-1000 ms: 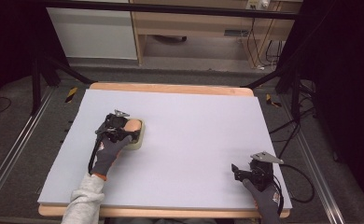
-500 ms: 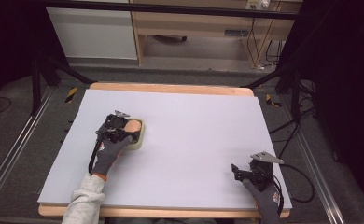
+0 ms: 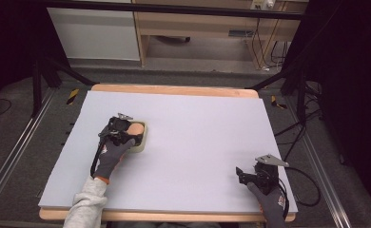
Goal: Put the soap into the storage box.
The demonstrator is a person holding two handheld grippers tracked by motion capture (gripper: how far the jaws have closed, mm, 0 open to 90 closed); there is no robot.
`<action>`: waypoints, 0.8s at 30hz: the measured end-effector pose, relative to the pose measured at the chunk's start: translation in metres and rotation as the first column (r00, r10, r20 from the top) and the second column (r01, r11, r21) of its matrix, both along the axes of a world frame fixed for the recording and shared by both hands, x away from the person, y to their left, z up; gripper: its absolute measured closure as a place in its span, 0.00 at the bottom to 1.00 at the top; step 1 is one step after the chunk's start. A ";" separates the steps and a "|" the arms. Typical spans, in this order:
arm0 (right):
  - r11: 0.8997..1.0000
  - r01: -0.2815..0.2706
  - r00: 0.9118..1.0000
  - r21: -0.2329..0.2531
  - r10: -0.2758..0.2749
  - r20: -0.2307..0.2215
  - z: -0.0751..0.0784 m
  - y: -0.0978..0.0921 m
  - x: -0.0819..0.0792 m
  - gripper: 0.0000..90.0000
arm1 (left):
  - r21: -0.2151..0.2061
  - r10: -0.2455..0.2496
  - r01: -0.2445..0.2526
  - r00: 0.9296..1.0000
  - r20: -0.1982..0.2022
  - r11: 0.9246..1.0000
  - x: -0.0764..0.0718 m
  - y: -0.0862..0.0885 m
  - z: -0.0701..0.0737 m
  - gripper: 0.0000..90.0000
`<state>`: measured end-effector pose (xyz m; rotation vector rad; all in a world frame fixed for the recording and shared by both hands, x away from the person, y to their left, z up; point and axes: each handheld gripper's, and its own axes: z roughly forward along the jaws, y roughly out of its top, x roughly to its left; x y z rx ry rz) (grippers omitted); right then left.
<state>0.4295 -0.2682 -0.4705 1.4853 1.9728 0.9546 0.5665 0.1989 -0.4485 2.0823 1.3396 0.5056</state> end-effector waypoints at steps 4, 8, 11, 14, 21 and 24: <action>1.000 0.002 1.000 -0.002 -0.002 0.001 0.000 0.000 0.000 0.11 | 0.003 -0.001 0.001 1.000 -0.001 1.000 0.000 0.000 0.000 0.35; 1.000 0.002 1.000 0.000 -0.002 0.001 0.000 0.000 0.000 0.11 | 0.005 0.000 0.000 1.000 -0.002 1.000 0.000 0.000 0.000 0.35; 1.000 0.002 1.000 -0.001 -0.002 0.001 0.000 0.000 0.000 0.11 | 0.007 -0.001 0.001 1.000 0.000 1.000 -0.001 -0.001 0.001 0.34; 1.000 -0.001 1.000 -0.005 0.001 0.004 0.000 0.000 0.000 0.11 | -0.001 0.000 0.000 1.000 0.006 1.000 -0.001 0.000 0.003 0.30; 1.000 0.005 1.000 -0.005 -0.005 0.007 0.000 0.000 0.000 0.11 | -0.031 -0.018 0.019 0.999 0.043 0.999 -0.008 -0.001 0.015 0.30; 1.000 0.008 1.000 -0.002 -0.008 0.006 0.000 0.000 0.000 0.11 | -0.042 -0.025 0.028 0.998 0.062 0.999 -0.014 -0.003 0.022 0.30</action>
